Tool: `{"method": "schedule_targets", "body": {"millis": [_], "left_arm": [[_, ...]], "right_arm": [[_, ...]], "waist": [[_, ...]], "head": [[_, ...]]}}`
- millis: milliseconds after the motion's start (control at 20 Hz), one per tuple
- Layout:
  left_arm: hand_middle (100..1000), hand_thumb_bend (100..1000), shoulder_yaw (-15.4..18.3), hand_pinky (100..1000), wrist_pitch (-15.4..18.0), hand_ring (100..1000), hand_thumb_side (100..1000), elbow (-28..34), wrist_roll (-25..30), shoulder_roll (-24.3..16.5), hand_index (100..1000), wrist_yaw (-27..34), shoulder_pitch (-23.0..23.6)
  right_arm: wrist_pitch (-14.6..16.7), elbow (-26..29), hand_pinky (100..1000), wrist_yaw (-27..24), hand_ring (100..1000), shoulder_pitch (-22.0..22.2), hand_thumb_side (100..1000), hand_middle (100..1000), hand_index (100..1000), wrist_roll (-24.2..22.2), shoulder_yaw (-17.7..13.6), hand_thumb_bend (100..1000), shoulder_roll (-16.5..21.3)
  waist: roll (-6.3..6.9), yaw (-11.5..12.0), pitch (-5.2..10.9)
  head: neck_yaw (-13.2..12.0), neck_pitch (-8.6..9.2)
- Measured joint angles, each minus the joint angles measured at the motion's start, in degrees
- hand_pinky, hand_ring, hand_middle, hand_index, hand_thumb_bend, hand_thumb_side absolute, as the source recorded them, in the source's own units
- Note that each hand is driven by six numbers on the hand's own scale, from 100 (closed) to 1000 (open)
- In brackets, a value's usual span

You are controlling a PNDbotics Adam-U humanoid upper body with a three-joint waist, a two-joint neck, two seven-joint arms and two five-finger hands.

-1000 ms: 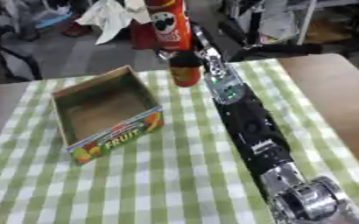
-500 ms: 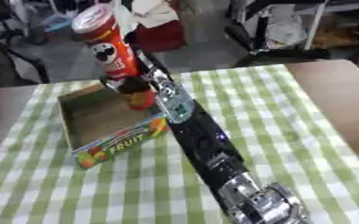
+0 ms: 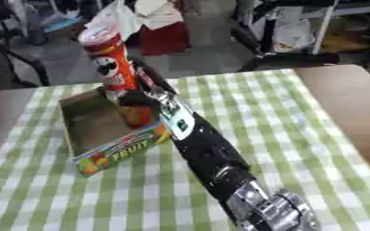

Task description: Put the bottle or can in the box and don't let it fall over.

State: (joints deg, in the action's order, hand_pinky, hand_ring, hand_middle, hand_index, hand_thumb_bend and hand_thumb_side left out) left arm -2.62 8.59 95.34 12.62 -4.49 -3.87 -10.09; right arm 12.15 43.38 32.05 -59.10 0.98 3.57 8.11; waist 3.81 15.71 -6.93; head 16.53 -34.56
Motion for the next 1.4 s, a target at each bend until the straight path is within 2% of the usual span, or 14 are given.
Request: {"method": "schedule_targets", "body": {"millis": [350,400,450,500,550,700,750,850,950,1000,1050,1100,1200,1400], "left_arm": [[871,591,0.05,926,-0.03,895,907,0.00,-0.07,-0.01,949,0.01,0.06],[871,591,0.09,926,-0.04,895,907,-0.01,-0.12,-0.01,949,0.01,0.12],[871,591,0.22,927,-0.03,895,907,-0.01,-0.19,-0.03,949,0.00,0.22],[871,590,0.43,926,-0.03,895,911,-0.01,-0.35,-0.07,949,-0.02,0.45],[871,590,0.59,926,-0.04,896,908,-0.03,-0.53,-0.09,949,-0.05,0.60],[871,590,1.31,926,-0.10,896,908,-0.06,-1.16,-0.58,949,-0.24,1.20],[871,589,1.52,926,-0.14,896,909,-0.09,-1.40,-0.80,949,-0.28,1.33],[871,589,1.97,926,-0.16,896,909,-0.16,-1.83,-1.30,948,-0.34,1.80],[871,589,2.25,926,-0.17,896,909,-0.24,-2.19,-1.67,948,-0.58,2.00],[872,589,2.33,925,-0.19,896,910,-0.28,-2.31,-1.73,948,-0.70,2.02],[872,589,2.51,925,-0.24,896,910,-0.29,-2.44,-1.88,948,-0.77,2.15],[872,589,2.68,925,-0.24,896,910,-0.30,-2.59,-2.14,948,-0.83,2.38],[872,589,2.85,925,-0.27,897,909,-0.33,-2.87,-2.17,948,-1.02,2.50],[872,590,3.12,925,-0.26,897,909,-0.33,-3.18,-2.17,948,-1.29,2.66]], "right_arm": [[-0.43,1.82,1000,7.10,1000,-0.13,552,1000,1000,0.20,-3.27,772,1.25],[-0.29,2.63,1000,7.60,1000,-0.03,801,1000,1000,0.32,-4.04,498,1.65],[-0.15,3.66,1000,7.71,1000,0.23,549,1000,1000,0.42,-4.74,761,2.23],[0.09,4.83,1000,7.61,1000,0.63,652,1000,1000,0.47,-5.38,640,2.91],[0.34,6.07,1000,7.29,1000,1.26,528,1000,1000,0.46,-5.99,732,3.82],[1.78,10.15,1000,5.37,1000,4.60,512,1000,1000,0.26,-7.33,707,7.07],[2.46,11.84,1000,3.94,1000,6.32,534,1000,1000,0.06,-7.47,687,8.52],[3.23,17.03,1000,-3.76,1000,12.17,499,1000,1000,-1.17,-6.89,690,11.83],[2.42,23.01,1000,-13.84,1000,17.46,499,1000,1000,-3.48,-6.19,690,15.55],[1.52,25.61,1000,-18.02,1000,18.71,458,1000,1000,-4.64,-5.96,633,16.97],[0.78,28.22,1000,-21.44,1000,20.20,448,1000,1000,-5.67,-6.00,622,17.81],[0.41,31.40,1000,-24.31,1000,24.05,440,1000,1000,-6.51,-6.42,615,18.43],[-0.28,37.06,1000,-28.33,1000,33.13,407,1000,1000,-7.75,-8.43,583,19.39],[-2.25,44.57,1000,-30.46,1000,41.94,371,1000,1000,-8.65,-12.09,537,17.77]], "waist": [[-0.21,-1.59,-0.03],[-0.40,-2.06,-0.01],[-0.64,-2.59,0.03],[-0.89,-3.25,0.09],[-1.12,-3.86,0.22],[-1.50,-6.42,0.78],[-1.61,-7.04,0.87],[-1.91,-8.01,1.00],[-2.08,-8.84,1.02],[-2.04,-8.89,1.10],[-2.11,-9.36,1.19],[-2.47,-10.44,1.28],[-2.56,-12.01,1.36],[-2.15,-12.56,1.69]], "head": [[-0.49,-0.02],[-0.83,-0.04],[-1.21,-0.06],[-1.71,-0.09],[-2.25,-0.12],[-4.18,-0.43],[-4.79,-0.57],[-5.87,-0.64],[-6.56,-0.67],[-6.76,-0.70],[-7.15,-0.76],[-7.73,-0.94],[-8.78,-1.17],[-9.75,-1.63]]}}
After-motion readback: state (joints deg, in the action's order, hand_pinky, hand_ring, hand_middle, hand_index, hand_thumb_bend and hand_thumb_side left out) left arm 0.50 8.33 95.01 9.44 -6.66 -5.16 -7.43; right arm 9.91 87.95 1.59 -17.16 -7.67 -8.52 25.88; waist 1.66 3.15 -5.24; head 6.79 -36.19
